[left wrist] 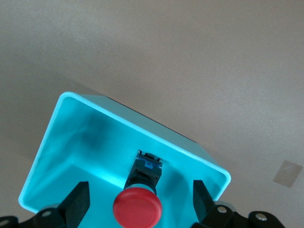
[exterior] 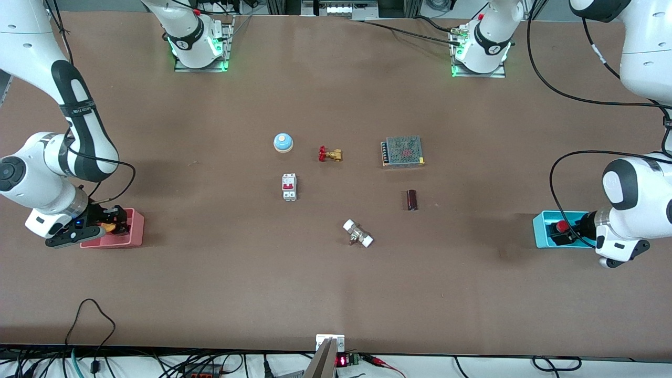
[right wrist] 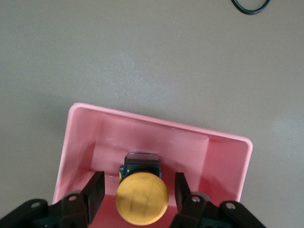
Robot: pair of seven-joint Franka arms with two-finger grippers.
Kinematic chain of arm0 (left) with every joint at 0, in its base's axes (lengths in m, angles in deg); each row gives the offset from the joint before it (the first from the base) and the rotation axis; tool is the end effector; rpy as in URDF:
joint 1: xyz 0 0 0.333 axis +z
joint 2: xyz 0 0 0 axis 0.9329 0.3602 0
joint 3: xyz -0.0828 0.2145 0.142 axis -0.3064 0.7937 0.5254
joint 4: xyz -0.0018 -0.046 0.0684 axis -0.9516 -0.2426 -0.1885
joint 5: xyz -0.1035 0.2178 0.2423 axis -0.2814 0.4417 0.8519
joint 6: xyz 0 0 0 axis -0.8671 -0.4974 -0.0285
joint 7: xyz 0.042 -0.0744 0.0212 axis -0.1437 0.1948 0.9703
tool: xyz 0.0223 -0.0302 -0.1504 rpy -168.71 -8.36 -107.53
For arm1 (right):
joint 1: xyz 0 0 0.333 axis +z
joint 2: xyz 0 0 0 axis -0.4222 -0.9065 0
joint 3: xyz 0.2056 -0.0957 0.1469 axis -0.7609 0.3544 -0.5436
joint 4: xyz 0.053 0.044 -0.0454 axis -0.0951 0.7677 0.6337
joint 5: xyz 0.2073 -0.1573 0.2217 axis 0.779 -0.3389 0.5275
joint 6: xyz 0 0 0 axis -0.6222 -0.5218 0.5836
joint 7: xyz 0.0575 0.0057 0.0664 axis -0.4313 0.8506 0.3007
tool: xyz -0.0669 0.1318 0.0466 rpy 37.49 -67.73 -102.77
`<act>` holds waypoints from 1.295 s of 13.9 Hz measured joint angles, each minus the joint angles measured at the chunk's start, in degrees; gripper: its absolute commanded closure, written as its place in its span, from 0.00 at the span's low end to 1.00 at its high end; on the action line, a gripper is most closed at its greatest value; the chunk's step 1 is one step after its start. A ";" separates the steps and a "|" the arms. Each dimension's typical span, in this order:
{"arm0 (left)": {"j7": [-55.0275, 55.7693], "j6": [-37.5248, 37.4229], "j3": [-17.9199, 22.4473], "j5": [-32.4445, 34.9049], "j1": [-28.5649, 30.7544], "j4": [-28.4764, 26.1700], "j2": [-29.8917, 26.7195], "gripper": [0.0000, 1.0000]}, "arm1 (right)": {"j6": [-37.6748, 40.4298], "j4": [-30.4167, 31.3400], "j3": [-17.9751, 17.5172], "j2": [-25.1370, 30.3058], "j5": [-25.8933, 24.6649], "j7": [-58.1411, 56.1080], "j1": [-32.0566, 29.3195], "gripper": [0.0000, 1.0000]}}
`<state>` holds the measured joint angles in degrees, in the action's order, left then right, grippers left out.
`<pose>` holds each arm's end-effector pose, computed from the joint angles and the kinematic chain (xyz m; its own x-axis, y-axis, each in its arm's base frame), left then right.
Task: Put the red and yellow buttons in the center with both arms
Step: 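Close the right gripper on the yellow button while the left gripper grasps the red, then lift the yellow button with the right gripper while the left gripper carries the red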
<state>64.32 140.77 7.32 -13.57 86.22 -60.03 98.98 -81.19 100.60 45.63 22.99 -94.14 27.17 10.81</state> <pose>0.6075 0.1390 0.1811 0.8758 0.4749 -0.0861 0.4745 -0.8798 -0.0261 0.6037 -0.1183 0.1853 0.9479 0.3032 0.0980 0.2956 -0.9515 0.0848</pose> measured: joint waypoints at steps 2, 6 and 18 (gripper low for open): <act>0.00 0.01 0.06 0.00 0.03 -0.36 0.00 0.12 | 0.00 0.00 0.00 0.00 0.00 -0.33 -0.01 0.54; 0.00 1.22 0.25 0.00 0.23 -1.37 0.12 0.28 | -0.01 0.00 0.00 -0.02 0.02 -1.75 -0.02 0.68; -1.61 1.85 0.22 0.02 0.11 -1.37 0.16 0.62 | 18.71 -3.82 -2.27 8.72 2.41 -3.45 0.64 0.68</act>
<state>62.71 142.62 7.54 -13.55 86.33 -61.40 99.15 -62.49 96.78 43.36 31.71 -91.72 23.71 11.46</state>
